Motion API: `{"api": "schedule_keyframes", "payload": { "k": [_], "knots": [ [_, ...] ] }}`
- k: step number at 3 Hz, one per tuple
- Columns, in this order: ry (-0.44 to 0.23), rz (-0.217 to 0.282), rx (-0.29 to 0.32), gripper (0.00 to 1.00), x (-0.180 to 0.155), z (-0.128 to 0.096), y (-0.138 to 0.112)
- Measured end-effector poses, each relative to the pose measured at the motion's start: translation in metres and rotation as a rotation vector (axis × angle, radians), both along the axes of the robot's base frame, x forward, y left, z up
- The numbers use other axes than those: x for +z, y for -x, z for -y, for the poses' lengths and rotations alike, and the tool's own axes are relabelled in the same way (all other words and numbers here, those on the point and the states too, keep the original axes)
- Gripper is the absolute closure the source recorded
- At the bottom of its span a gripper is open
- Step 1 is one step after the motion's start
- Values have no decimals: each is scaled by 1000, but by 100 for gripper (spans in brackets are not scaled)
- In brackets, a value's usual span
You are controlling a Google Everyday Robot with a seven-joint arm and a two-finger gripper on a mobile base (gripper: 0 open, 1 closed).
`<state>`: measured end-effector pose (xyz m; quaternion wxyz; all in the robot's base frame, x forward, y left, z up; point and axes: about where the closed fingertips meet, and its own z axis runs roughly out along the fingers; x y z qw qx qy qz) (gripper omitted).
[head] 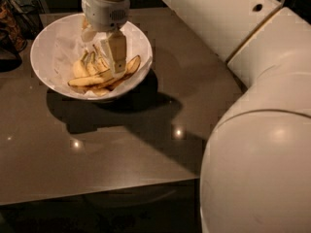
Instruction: Pick banana from white bowl
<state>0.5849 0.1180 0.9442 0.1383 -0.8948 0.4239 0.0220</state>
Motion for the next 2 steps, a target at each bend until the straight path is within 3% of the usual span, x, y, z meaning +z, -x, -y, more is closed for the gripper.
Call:
{"api": "schedule_keyframes", "payload": {
  "k": [1,2],
  "knots": [
    [3,-25,11,36,-9,-3,0],
    [0,-57,16,36,-17,-5,-1]
  ]
}}
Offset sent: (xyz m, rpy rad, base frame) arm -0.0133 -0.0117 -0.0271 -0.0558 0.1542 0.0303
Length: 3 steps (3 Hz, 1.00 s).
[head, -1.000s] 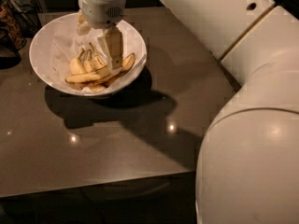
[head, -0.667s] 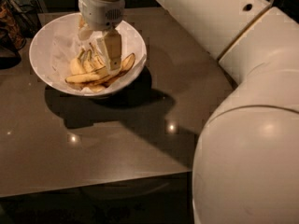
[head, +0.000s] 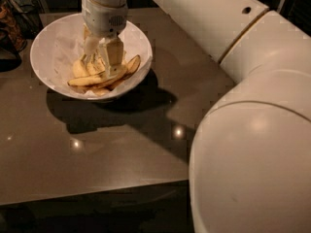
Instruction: Pick banana from white bowl
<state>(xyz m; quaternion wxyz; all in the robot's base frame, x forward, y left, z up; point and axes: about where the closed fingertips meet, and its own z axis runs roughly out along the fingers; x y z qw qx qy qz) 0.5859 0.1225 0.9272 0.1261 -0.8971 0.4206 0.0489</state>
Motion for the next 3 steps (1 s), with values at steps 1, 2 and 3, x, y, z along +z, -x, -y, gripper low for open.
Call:
{"api": "schedule_keyframes", "payload": {
  "k": [1,2,3],
  "knots": [
    [2,-22,7,35,-7,-2,0],
    [5,-39,17,34,-14,-6,1],
    [7,-54,21,35,-20,-8,2]
  ]
}}
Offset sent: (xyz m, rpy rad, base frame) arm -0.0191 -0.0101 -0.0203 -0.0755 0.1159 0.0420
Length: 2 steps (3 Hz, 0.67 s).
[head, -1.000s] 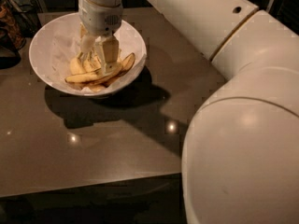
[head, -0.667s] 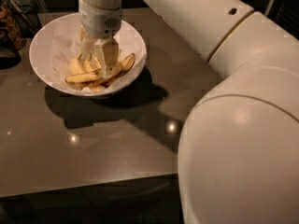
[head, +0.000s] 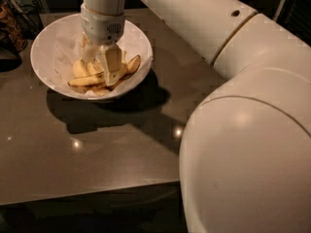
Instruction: Pick banana from white bowl
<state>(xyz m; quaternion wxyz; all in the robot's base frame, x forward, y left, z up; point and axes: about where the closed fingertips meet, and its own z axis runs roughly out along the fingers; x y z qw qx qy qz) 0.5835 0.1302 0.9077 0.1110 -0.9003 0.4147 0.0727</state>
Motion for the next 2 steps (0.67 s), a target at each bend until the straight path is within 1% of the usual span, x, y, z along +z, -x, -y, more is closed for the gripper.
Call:
{"api": "schedule_keyframes", "payload": {
  "k": [2],
  "knots": [
    [3,-23,-4,40,-9,1,-1]
  ]
}}
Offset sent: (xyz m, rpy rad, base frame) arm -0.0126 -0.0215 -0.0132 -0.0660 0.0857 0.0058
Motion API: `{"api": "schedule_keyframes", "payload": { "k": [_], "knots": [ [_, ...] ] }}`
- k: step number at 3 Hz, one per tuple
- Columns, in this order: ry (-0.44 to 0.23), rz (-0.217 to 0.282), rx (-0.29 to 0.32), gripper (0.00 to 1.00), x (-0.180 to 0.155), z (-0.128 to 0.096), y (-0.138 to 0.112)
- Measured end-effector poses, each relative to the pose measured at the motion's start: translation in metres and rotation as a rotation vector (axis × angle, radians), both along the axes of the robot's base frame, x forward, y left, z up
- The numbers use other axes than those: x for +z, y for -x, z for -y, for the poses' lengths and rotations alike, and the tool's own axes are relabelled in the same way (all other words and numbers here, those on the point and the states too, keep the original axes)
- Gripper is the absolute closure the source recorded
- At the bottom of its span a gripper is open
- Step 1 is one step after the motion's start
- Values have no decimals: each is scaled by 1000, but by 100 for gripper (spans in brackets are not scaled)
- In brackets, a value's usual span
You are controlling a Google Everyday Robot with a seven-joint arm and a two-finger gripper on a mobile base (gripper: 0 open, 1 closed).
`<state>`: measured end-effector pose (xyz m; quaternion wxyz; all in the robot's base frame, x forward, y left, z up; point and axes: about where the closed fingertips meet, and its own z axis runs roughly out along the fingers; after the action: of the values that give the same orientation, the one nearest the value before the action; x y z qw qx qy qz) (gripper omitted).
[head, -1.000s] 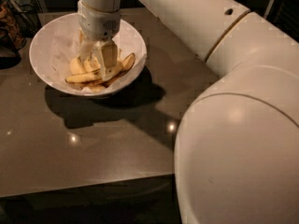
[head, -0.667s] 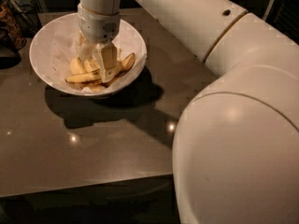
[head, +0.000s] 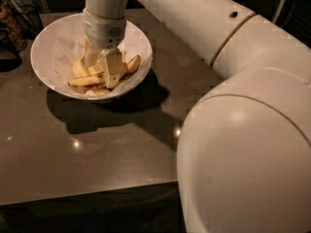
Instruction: Pick banana from white bowl
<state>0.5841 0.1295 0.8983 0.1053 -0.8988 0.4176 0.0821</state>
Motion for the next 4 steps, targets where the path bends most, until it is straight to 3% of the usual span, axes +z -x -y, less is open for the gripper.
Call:
{"api": "schedule_keyframes", "payload": {
  "k": [1,4],
  "knots": [
    [4,-15,-5,44,-7,2,-2],
    [8,-52,-13,41,-23,8,-5]
  ]
}}
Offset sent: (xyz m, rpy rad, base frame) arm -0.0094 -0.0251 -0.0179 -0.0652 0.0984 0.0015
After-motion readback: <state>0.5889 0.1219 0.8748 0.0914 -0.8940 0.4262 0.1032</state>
